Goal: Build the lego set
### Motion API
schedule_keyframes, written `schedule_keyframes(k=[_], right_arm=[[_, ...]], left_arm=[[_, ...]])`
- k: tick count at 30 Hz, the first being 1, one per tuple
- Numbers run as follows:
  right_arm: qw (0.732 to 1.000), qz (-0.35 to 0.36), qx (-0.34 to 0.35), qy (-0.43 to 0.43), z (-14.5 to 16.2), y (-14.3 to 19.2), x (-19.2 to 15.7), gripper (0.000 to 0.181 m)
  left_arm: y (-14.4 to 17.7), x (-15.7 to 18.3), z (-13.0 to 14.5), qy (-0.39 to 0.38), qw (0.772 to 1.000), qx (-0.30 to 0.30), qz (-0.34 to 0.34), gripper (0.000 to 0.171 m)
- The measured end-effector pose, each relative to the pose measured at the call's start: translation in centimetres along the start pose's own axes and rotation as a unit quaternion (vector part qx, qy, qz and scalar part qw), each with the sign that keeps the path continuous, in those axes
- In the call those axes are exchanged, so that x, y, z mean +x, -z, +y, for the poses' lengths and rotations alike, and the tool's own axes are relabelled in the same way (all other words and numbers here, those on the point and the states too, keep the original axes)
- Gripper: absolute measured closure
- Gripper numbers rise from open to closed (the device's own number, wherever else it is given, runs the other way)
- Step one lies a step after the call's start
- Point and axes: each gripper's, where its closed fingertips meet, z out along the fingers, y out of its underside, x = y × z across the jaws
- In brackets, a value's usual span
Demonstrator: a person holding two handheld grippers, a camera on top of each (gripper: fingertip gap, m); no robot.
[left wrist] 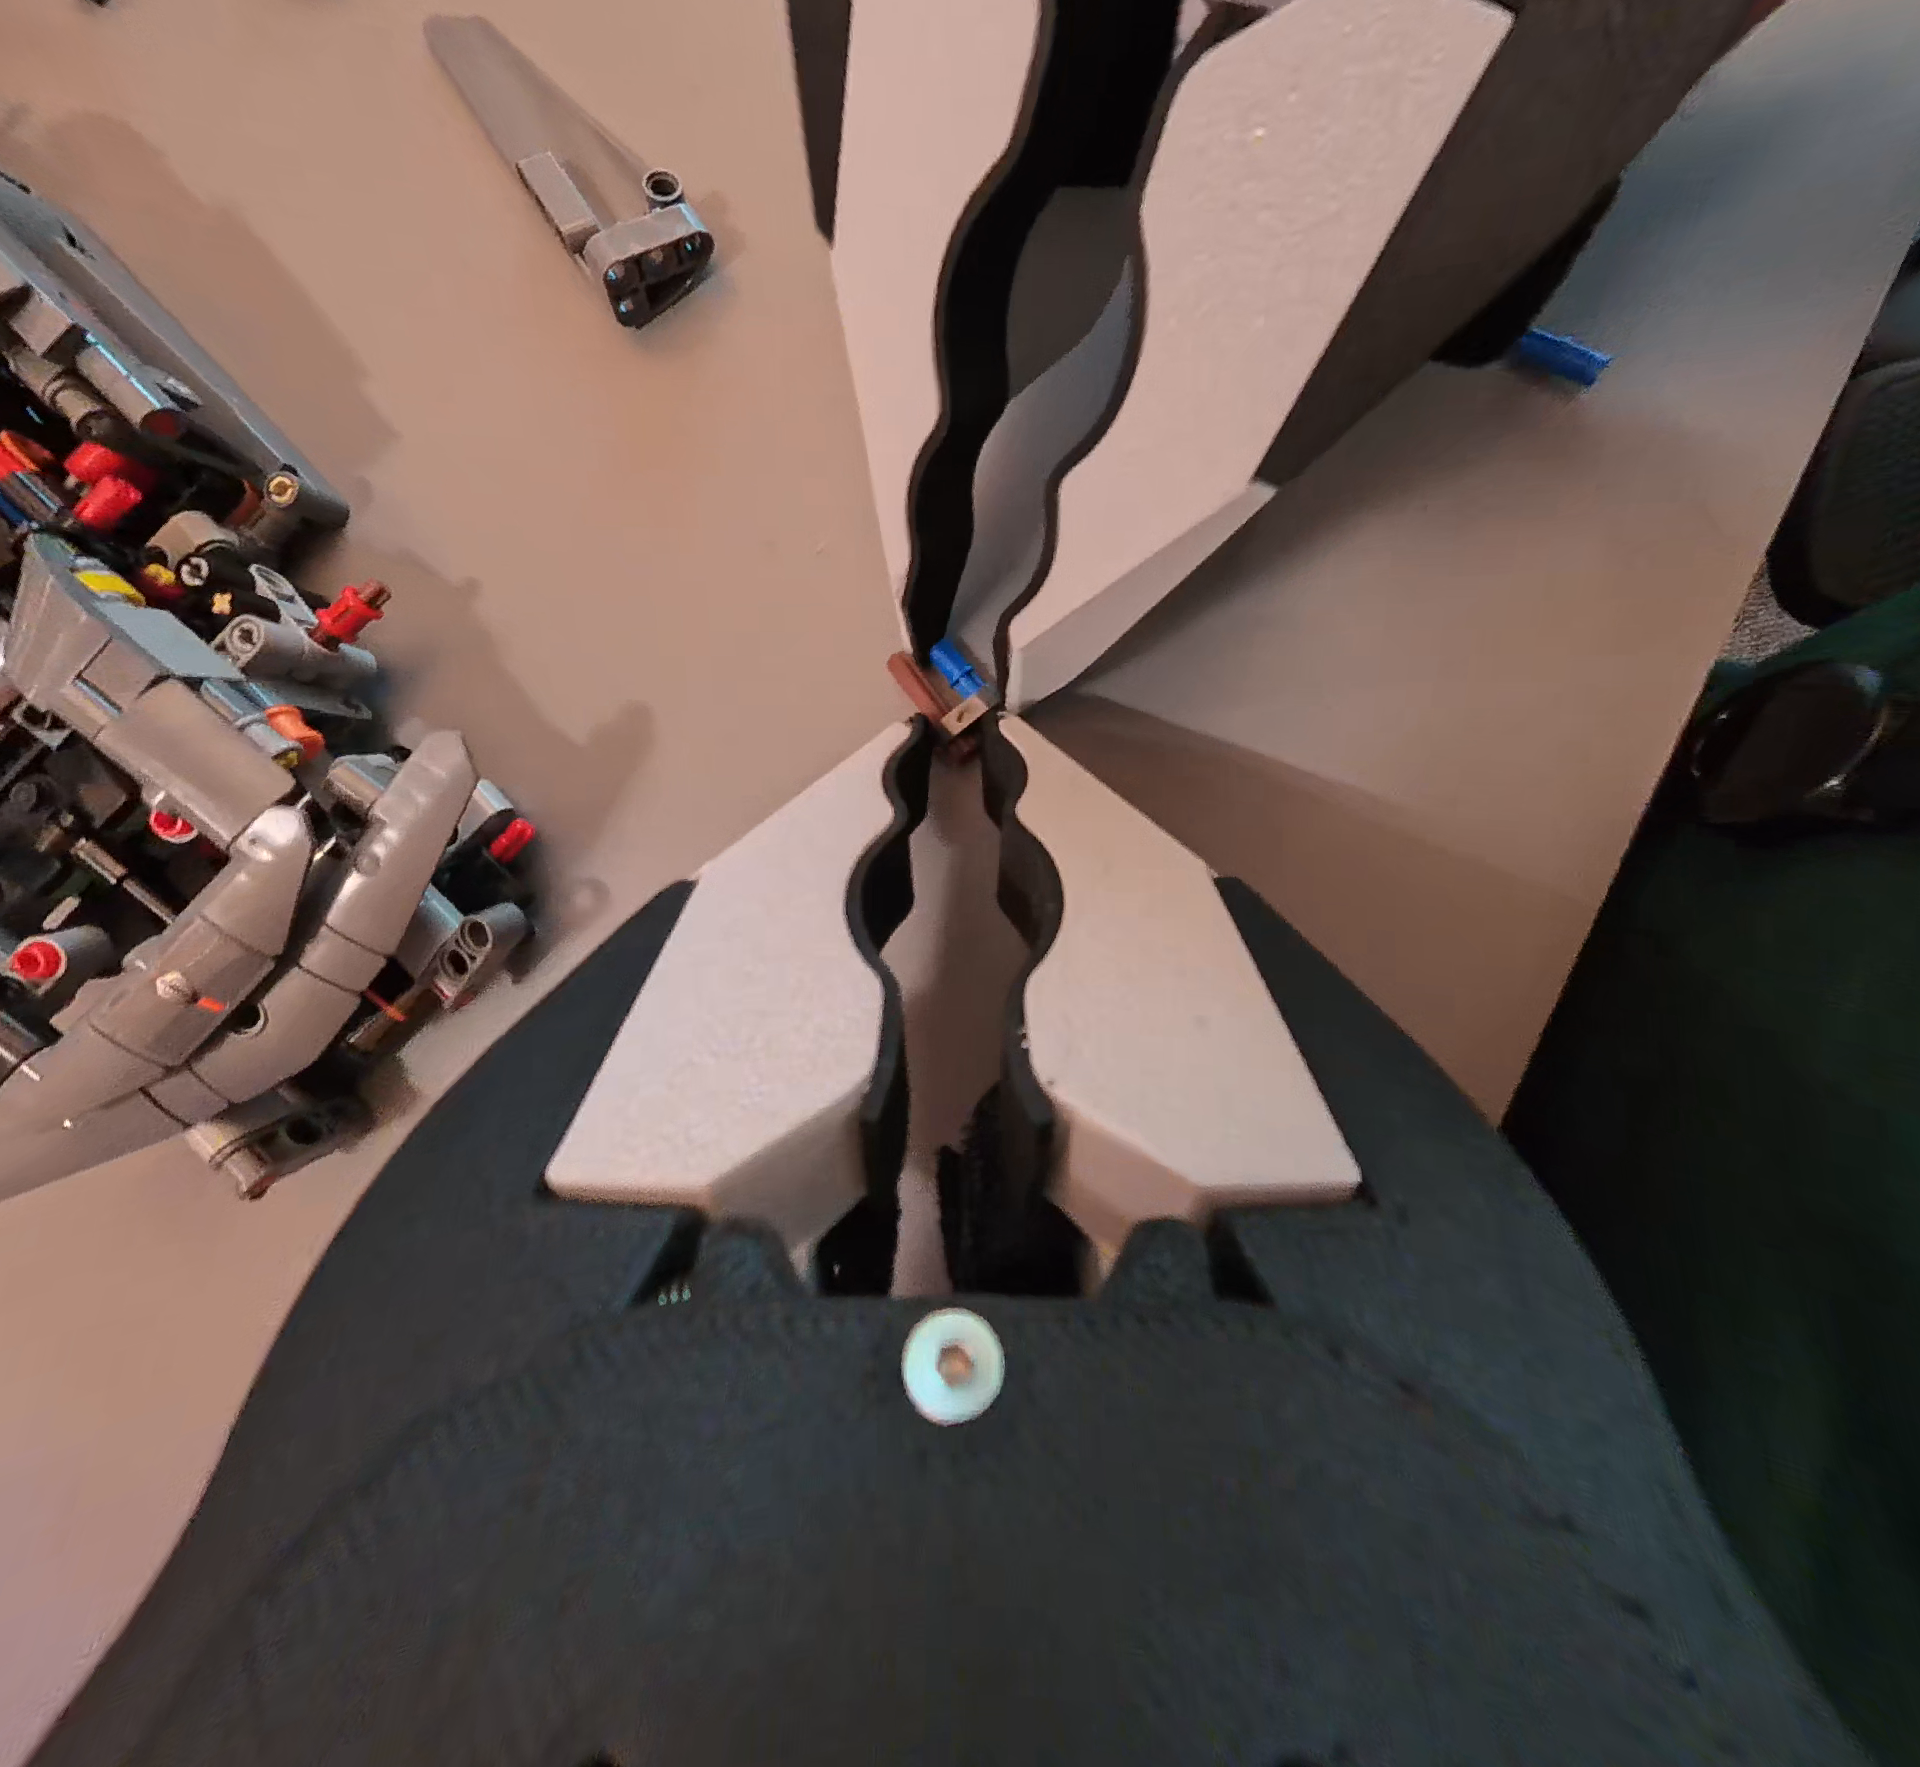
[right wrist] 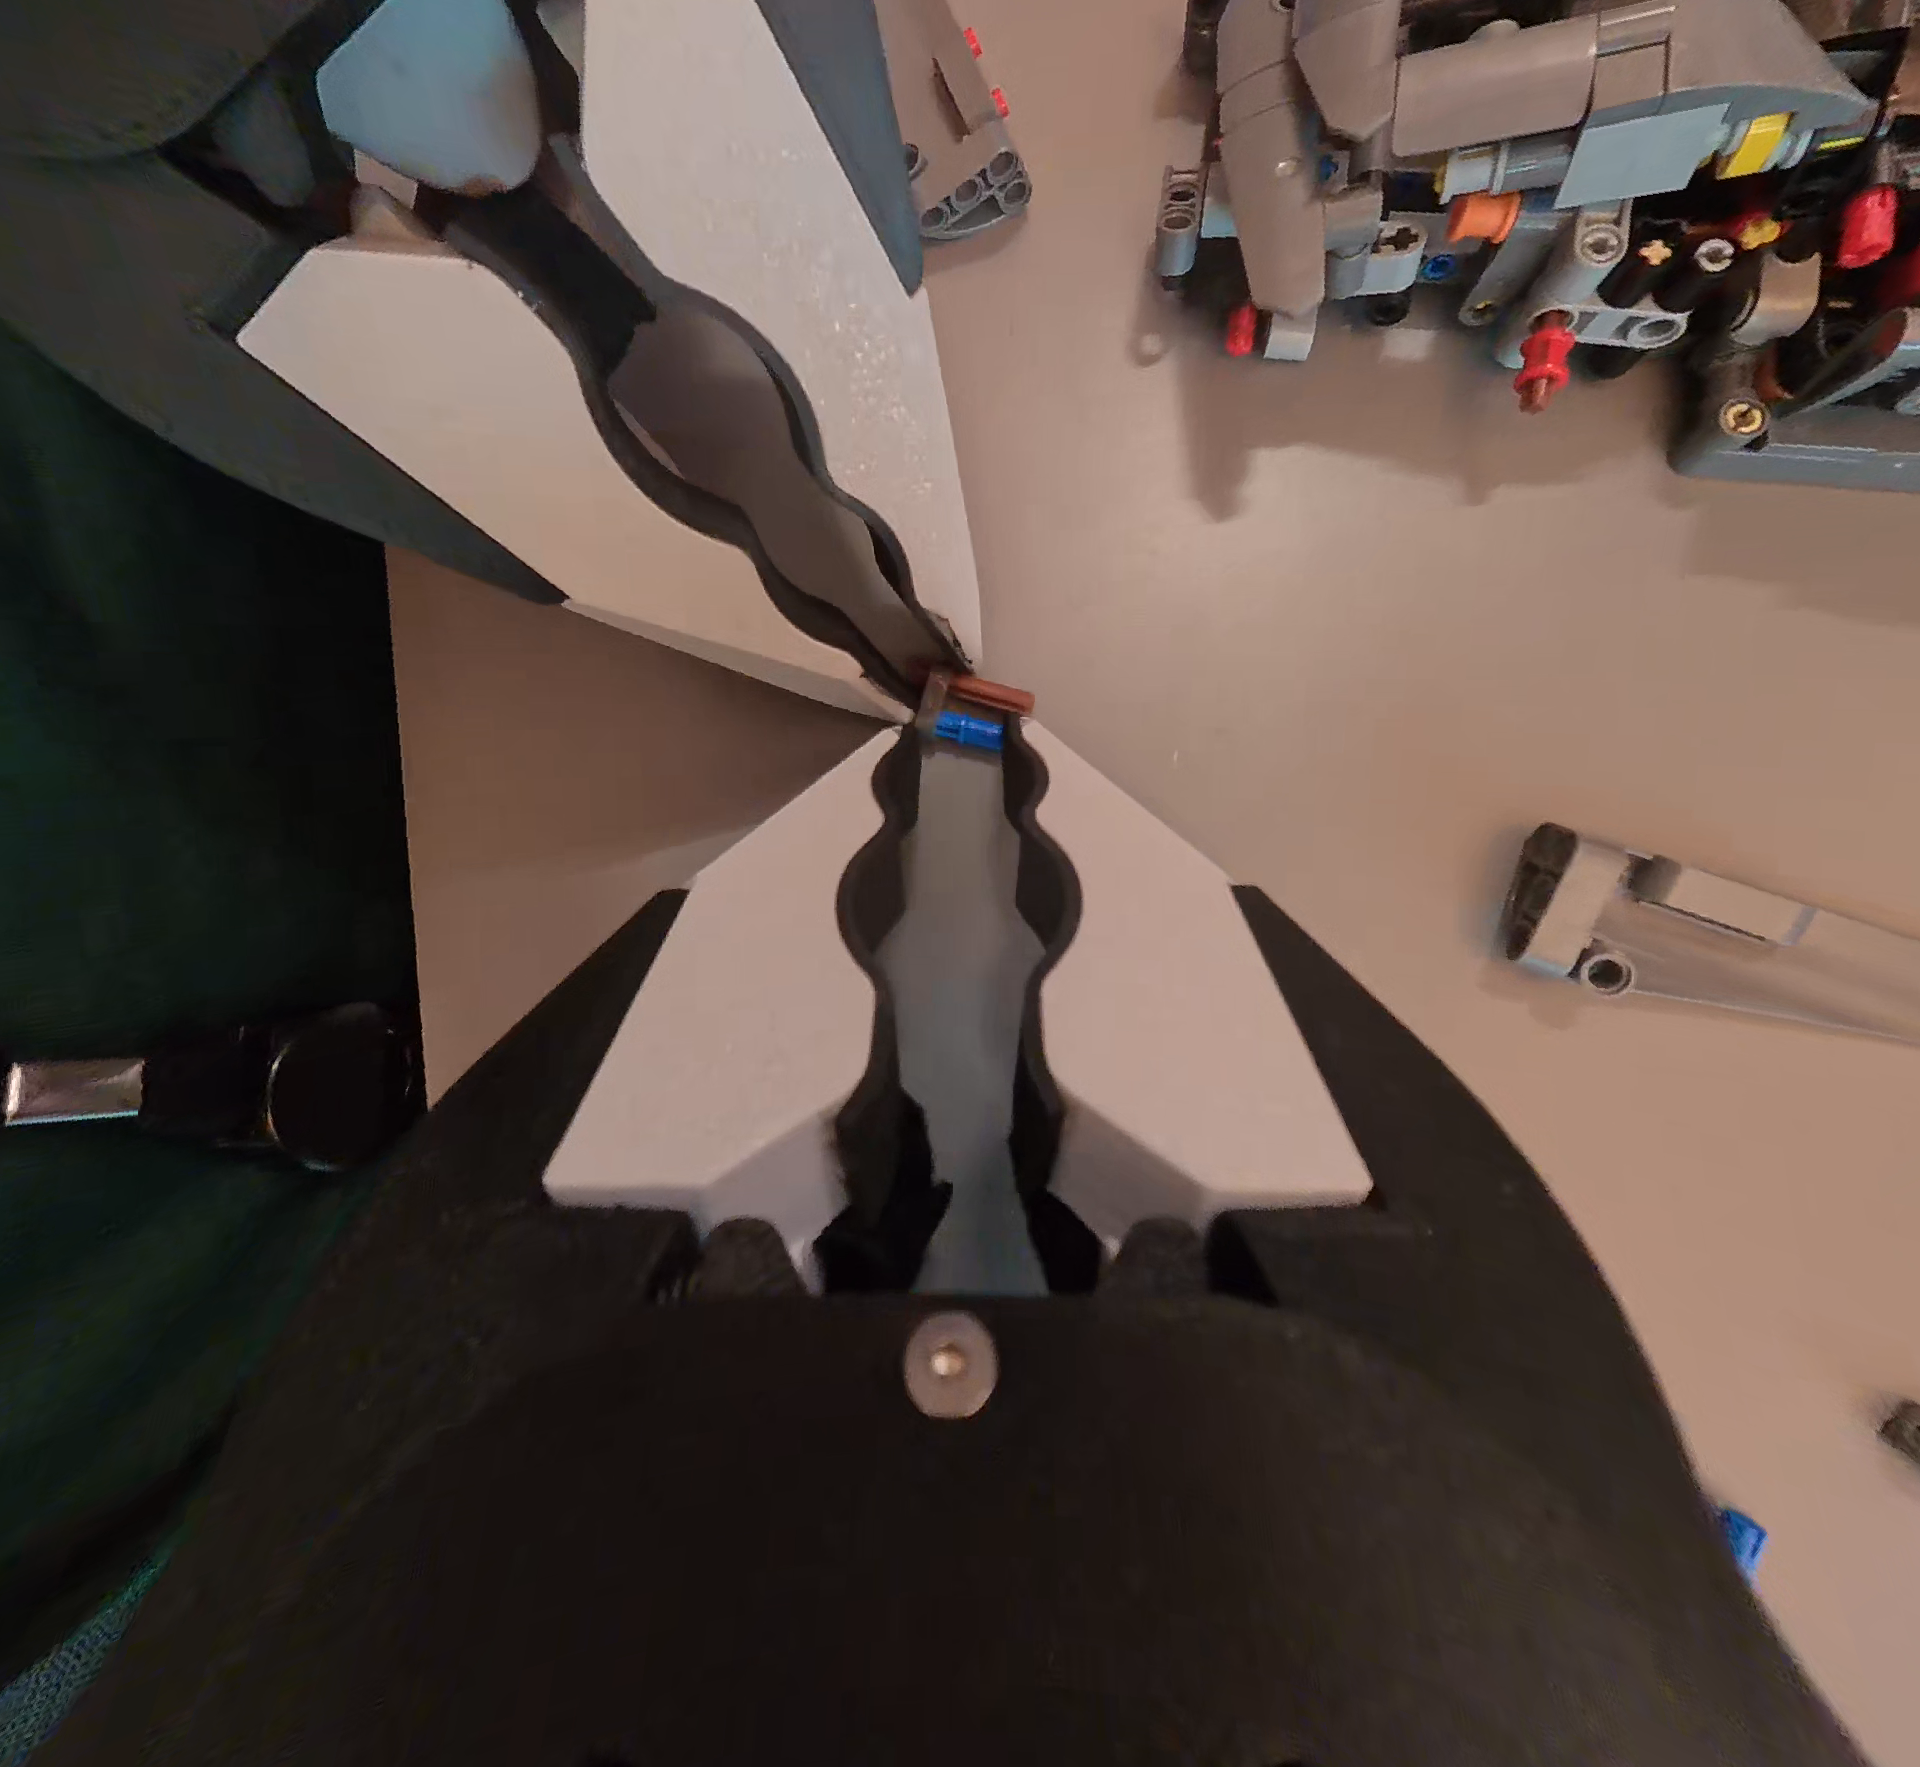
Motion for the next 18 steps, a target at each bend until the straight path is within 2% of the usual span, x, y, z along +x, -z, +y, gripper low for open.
schedule_keyframes(k=[8, 18], right_arm=[[1.000, 0.014, -0.007, 0.008, 0.09, -0.05, -0.11, 0.169], [0.999, -0.011, -0.014, 0.032, 0.07, -0.12, -0.16, 0.170]], left_arm=[[0.05, 0.09, 0.05, 0.006, 1.000, 0.019, 0.006, 0.164], [0.17, 0.13, 0.08, -0.001, 0.999, 0.041, 0.026, 0.163]])
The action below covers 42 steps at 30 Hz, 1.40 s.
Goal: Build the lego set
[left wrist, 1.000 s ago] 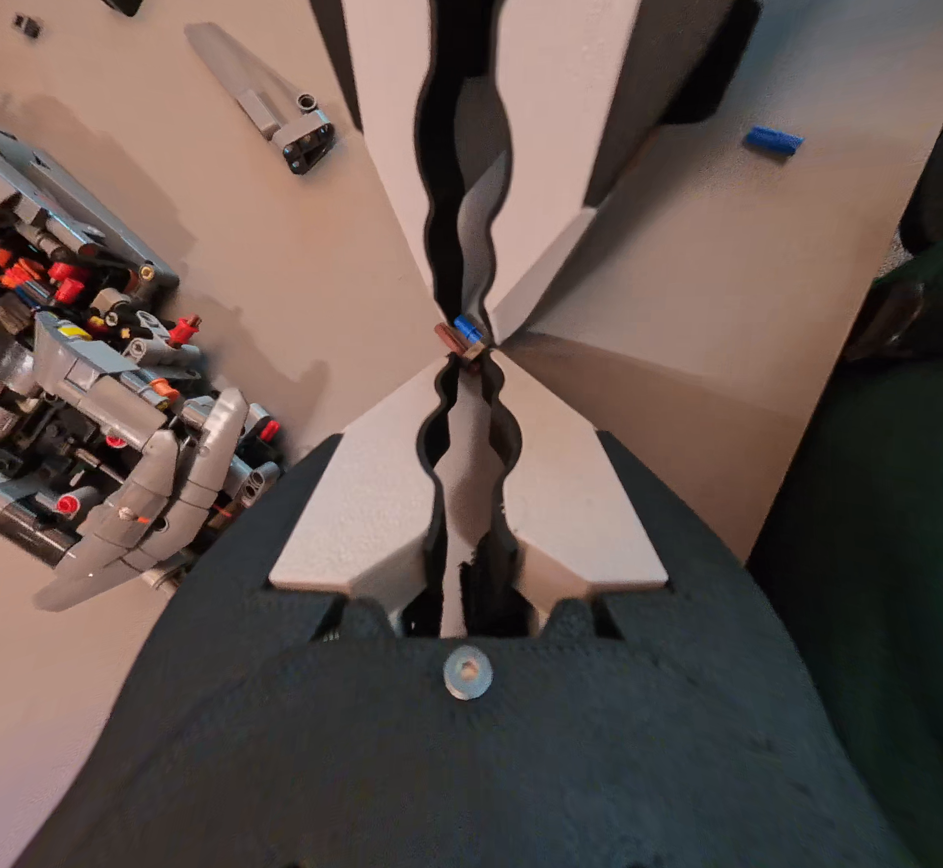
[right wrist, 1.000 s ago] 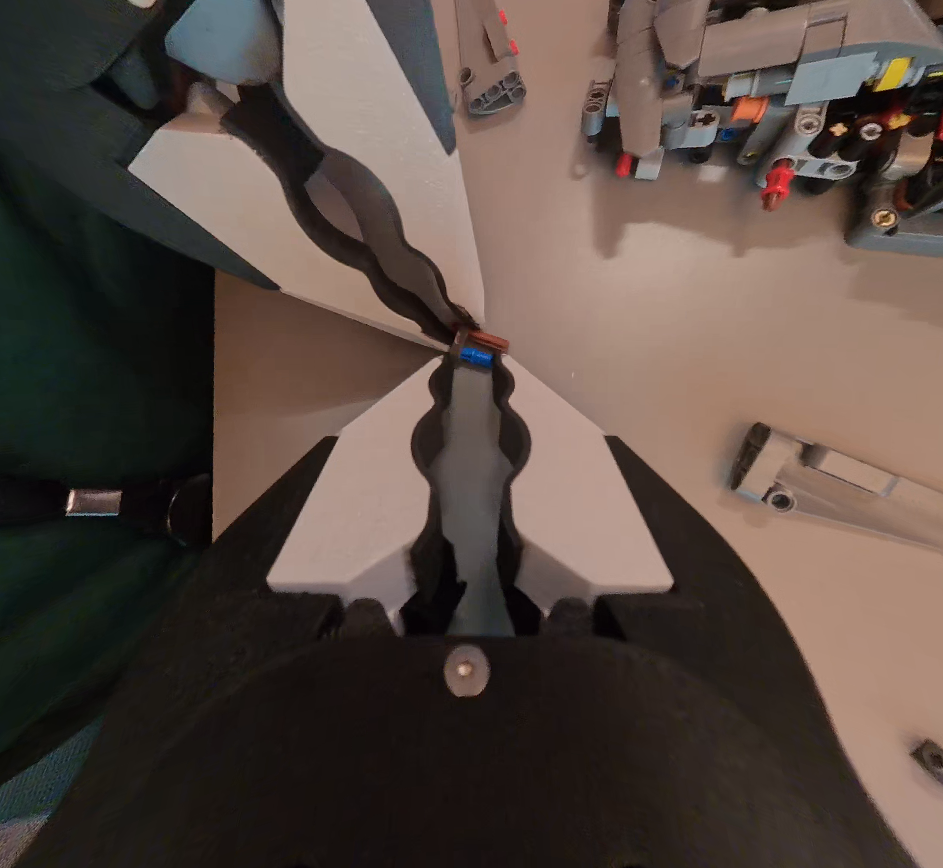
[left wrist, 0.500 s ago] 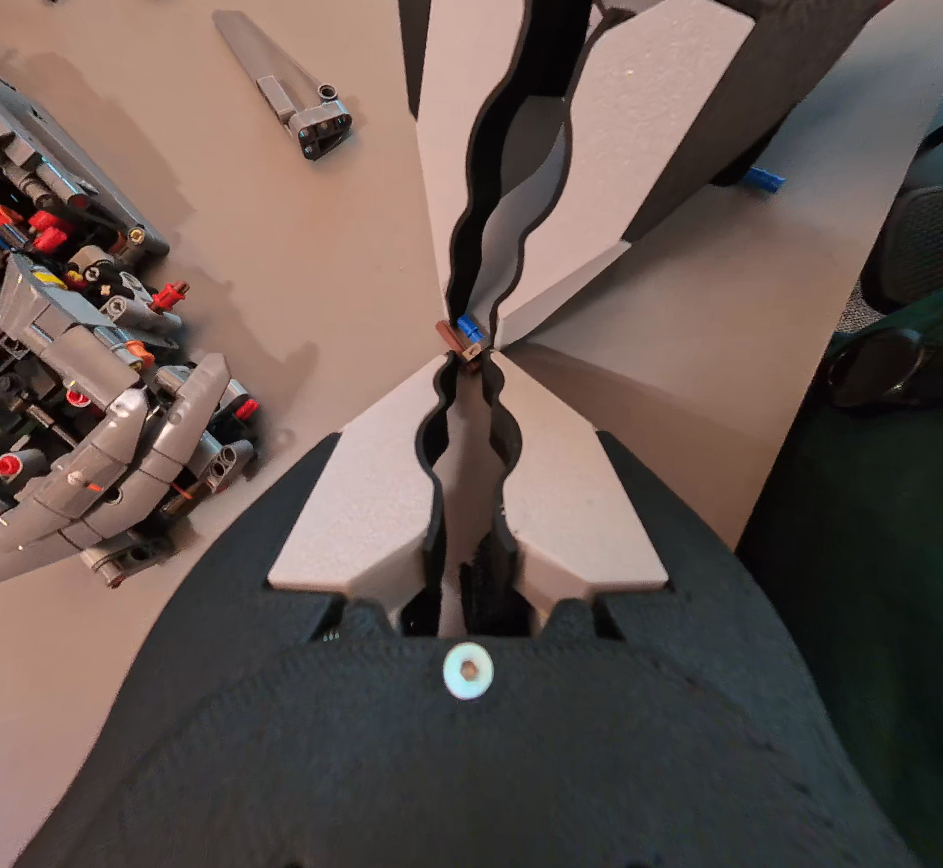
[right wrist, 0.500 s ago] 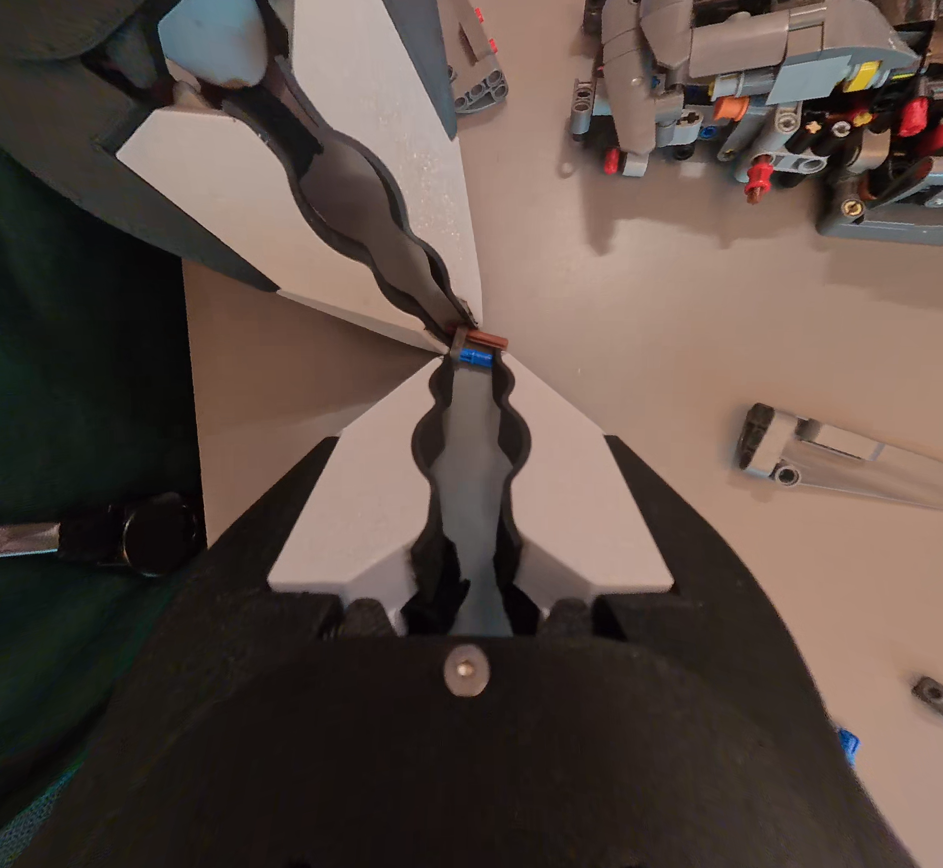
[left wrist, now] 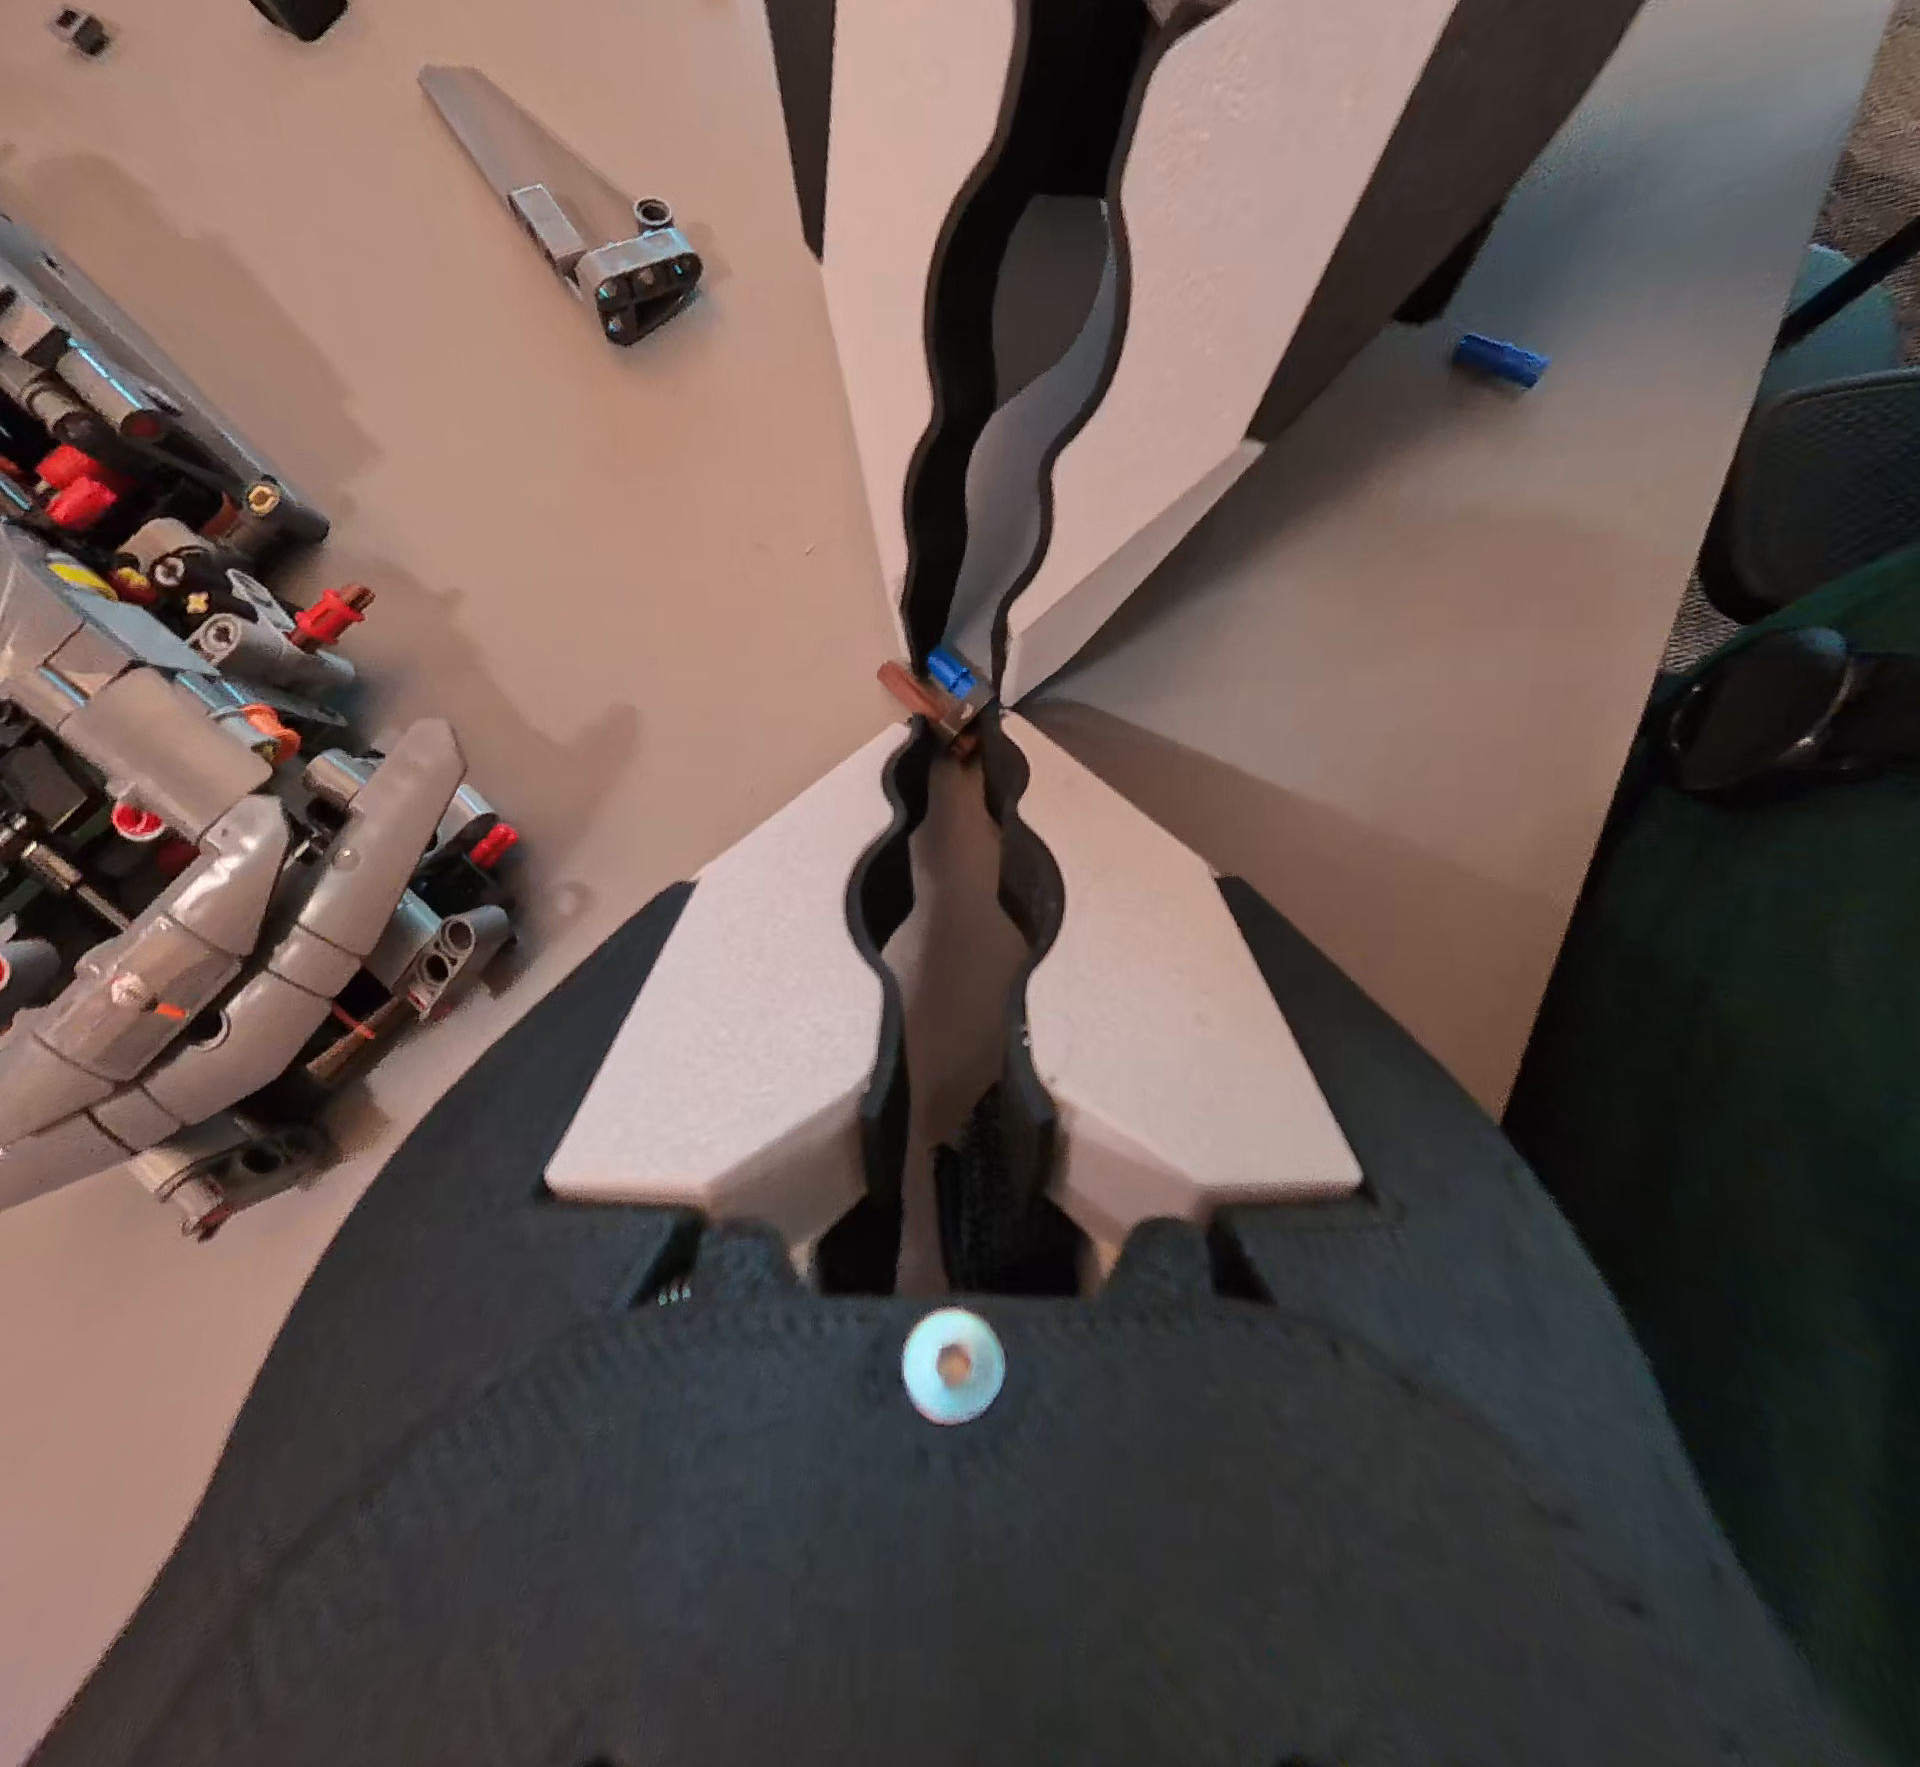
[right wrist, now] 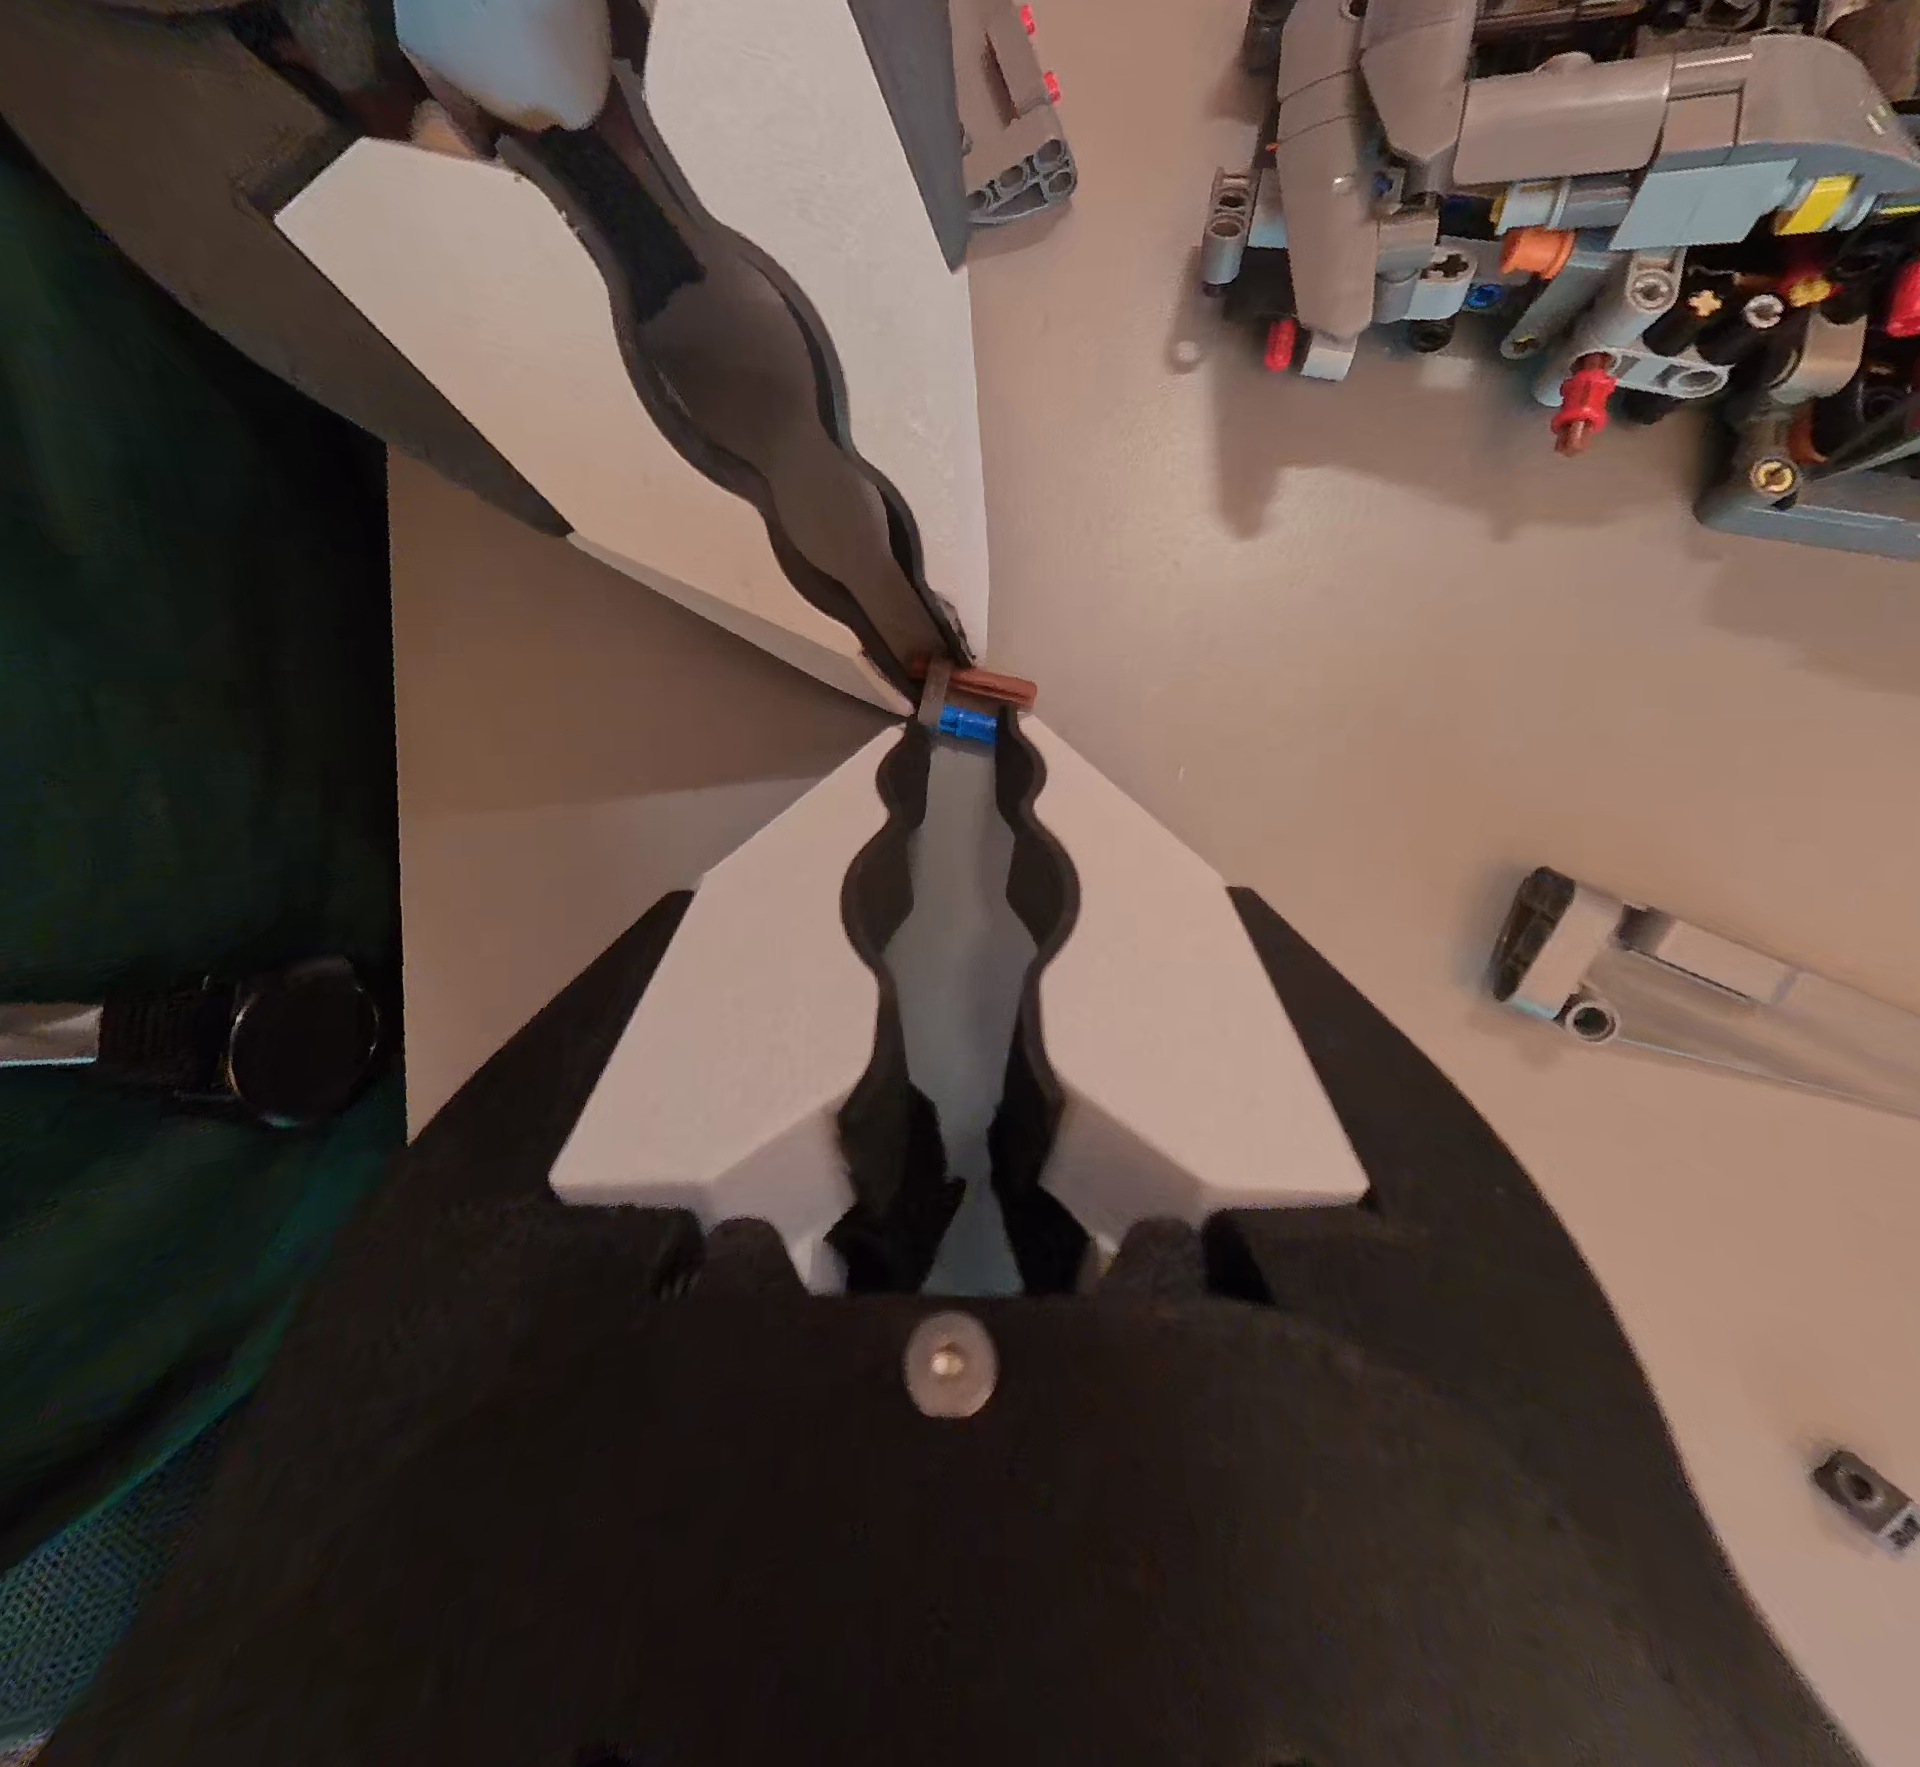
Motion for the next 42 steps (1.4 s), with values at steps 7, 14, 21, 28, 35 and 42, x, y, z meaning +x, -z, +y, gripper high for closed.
schedule_keyframes(k=[7, 14, 21, 28, 35, 42], right_arm=[[1.000, -0.014, 0.009, -0.002, 0.0, 0.0, 0.0, 0.170], [1.000, -0.023, -0.003, 0.011, -0.1, -0.1, 0.0, 0.170], [0.999, -0.027, -0.002, 0.019, -0.1, -0.1, -0.1, 0.173], [1.000, -0.023, 0.006, -0.001, -0.2, 0.1, 0.2, 0.173], [0.999, -0.026, 0.033, -0.014, -1.8, 2.8, 0.7, 0.172], [0.996, -0.068, 0.022, -0.046, -3.0, 3.3, 0.3, 0.172]], left_arm=[[0.7, 0.2, 0.3, 0.012, 0.999, 0.022, 0.037, 0.171], [0.6, 0.2, 0.3, -0.004, 0.999, 0.016, 0.047, 0.171], [0.5, 0.0, 0.3, -0.017, 0.999, 0.016, 0.032, 0.171], [0.6, -0.4, 0.0, 0.007, 0.999, 0.040, 0.025, 0.171], [1.3, -0.9, -1.4, -0.058, 0.995, 0.063, -0.051, 0.145], [2.3, -2.0, -2.8, -0.169, 0.970, 0.064, -0.165, 0.165]])
